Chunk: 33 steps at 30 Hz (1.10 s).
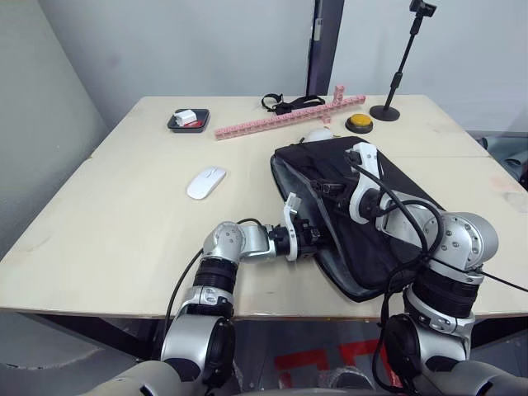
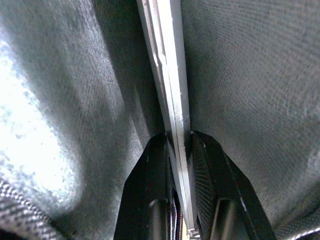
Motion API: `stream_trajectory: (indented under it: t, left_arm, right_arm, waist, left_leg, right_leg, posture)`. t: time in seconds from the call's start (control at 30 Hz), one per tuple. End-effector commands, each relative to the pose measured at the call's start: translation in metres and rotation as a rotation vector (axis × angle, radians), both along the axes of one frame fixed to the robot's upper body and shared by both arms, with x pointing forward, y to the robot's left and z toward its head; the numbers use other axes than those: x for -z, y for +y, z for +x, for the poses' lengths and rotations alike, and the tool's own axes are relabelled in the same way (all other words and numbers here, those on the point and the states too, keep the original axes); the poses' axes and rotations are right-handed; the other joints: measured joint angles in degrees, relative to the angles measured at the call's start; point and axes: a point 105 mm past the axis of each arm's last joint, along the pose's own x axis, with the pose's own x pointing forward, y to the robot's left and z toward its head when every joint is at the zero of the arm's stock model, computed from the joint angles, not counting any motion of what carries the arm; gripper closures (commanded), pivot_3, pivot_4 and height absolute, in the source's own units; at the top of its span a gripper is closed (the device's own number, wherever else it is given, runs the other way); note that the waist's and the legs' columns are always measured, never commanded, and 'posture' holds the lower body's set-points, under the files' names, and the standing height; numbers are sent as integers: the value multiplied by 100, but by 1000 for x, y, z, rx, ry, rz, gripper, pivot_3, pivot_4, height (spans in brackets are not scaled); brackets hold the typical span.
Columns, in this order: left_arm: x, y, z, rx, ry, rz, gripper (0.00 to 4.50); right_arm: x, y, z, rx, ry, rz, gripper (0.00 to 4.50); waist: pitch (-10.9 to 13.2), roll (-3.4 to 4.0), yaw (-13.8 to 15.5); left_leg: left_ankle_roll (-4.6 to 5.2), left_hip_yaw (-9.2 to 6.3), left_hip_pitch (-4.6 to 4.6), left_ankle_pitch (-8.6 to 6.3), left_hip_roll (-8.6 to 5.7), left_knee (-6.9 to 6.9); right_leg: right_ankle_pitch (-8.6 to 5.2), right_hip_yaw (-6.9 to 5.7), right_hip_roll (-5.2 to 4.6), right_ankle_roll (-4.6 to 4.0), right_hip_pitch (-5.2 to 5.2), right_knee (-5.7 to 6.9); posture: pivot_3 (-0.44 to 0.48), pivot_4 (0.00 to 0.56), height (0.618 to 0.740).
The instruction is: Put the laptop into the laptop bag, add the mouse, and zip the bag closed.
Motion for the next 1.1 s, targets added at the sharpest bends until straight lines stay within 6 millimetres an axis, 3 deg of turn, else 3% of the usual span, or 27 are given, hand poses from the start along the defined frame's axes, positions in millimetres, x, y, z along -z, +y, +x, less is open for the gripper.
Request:
stream_trajectory:
  t: [0.03, 0.2, 0.27, 0.57, 0.7, 0.9, 1.1]
  left_arm:
    - [-32, -17, -3, 68, -104, -93, 4351]
    - [-30, -13, -2, 57, -131, -80, 4351]
    - [-29, -7, -1, 51, -141, -71, 3282]
    - [-25, 41, 13, -58, -169, -22, 124]
    - [-33, 78, 17, -114, -188, -1, 56]
    - [-36, 136, 6, -167, -328, 207, 56]
    - [-68, 197, -9, -316, -546, 313, 56]
  right_arm:
    - [-18, 7, -4, -36, -88, 7, 4500]
    - [-17, 4, -2, -30, -91, -7, 4500]
    - [-16, 2, -1, -32, -93, -17, 4500]
    - [-12, 0, 3, -52, -101, -45, 4500]
    - [-8, 3, 4, -103, -110, -77, 4500]
    - [3, 8, 3, -246, -154, -200, 4500]
    - [12, 8, -2, -378, -175, -272, 4500]
  waist:
    - [0, 0, 4]
    - [0, 0, 18]
    - [0, 0, 22]
    - [-1, 1, -16]
    - [-1, 2, -17]
    - [-3, 4, -44]
    - [-3, 3, -55]
  left_leg:
    - [0, 0, 0, 1, 0, 0]
    - [0, 0, 0, 2, 0, 0]
    - [-1, 0, 0, 2, 0, 0]
    - [-5, 0, 4, 14, 0, -5]
    - [-8, 0, 8, 19, 0, -5]
    - [-16, 0, 10, 22, 2, -20]
    - [-13, 0, 5, 24, 3, -20]
  right_leg:
    - [1, 0, 0, 1, 0, 0]
    - [3, 1, 0, 4, 0, 0]
    - [3, 1, 0, 4, 0, 0]
    - [3, 3, 1, 5, -1, 12]
    - [0, 5, 1, -1, -1, 15]
    - [-2, 3, 5, -3, -2, 16]
    - [-20, 1, 7, -35, -12, 17]
  posture:
    - [0, 150, 740]
    - [0, 150, 740]
    - [0, 150, 740]
    - [0, 150, 740]
    - [0, 150, 740]
    - [0, 150, 740]
    - [0, 150, 740]
